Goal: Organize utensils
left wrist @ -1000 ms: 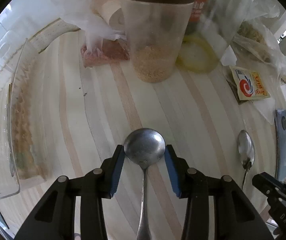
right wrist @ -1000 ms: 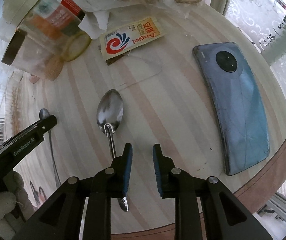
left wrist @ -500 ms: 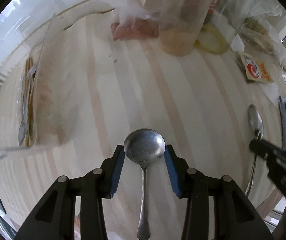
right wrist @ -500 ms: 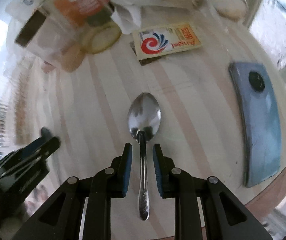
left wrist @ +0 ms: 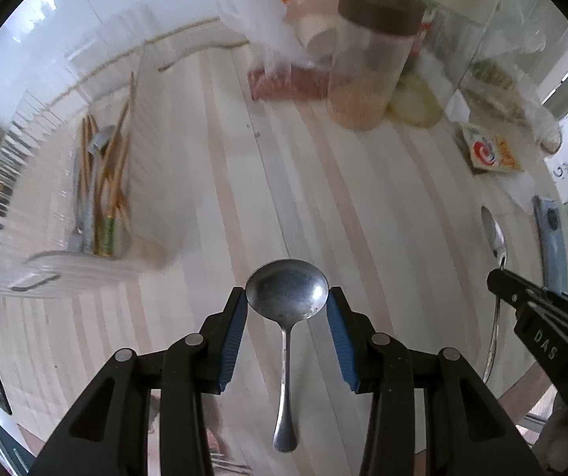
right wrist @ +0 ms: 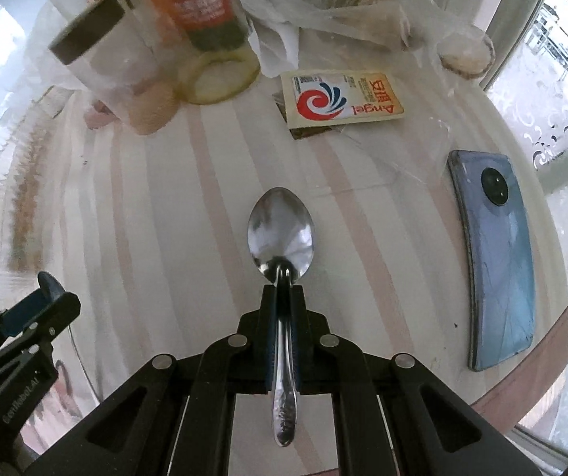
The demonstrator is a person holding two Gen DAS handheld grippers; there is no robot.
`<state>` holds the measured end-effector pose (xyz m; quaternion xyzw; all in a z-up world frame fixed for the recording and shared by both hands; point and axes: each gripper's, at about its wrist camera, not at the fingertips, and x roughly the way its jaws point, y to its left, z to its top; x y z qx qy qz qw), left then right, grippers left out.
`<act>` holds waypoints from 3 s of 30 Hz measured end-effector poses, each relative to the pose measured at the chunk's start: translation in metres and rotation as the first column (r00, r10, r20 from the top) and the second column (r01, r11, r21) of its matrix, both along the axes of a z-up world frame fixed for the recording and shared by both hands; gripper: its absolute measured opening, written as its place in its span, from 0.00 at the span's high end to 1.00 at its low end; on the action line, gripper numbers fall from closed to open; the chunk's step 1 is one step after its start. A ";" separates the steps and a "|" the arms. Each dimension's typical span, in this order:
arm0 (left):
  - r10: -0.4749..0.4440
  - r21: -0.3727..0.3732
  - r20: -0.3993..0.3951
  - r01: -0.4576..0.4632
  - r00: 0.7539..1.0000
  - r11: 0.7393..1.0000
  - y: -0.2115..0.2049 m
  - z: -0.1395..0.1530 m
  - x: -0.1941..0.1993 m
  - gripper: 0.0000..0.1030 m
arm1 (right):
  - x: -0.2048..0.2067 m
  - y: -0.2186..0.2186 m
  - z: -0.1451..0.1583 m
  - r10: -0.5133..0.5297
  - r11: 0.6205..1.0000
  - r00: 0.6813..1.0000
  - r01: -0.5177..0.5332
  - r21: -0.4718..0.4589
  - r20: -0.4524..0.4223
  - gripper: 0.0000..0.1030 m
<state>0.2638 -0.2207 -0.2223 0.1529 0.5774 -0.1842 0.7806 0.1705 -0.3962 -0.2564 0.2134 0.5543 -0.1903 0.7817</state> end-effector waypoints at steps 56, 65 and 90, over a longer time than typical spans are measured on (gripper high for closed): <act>0.298 -0.191 0.055 -0.283 0.953 0.940 0.159 0.141 0.146 0.63 | 0.221 0.173 0.159 0.327 0.918 0.900 -0.375 0.127 0.288 0.94; 0.388 -0.119 0.043 -0.381 0.921 0.917 0.180 0.118 0.157 0.45 | 0.253 0.191 0.118 0.372 0.900 0.910 -0.402 0.168 0.184 0.72; 0.421 -0.039 0.256 -0.426 0.870 0.904 0.208 0.109 0.064 0.00 | 0.146 0.193 0.125 0.405 0.901 0.908 -0.375 -0.220 0.107 0.01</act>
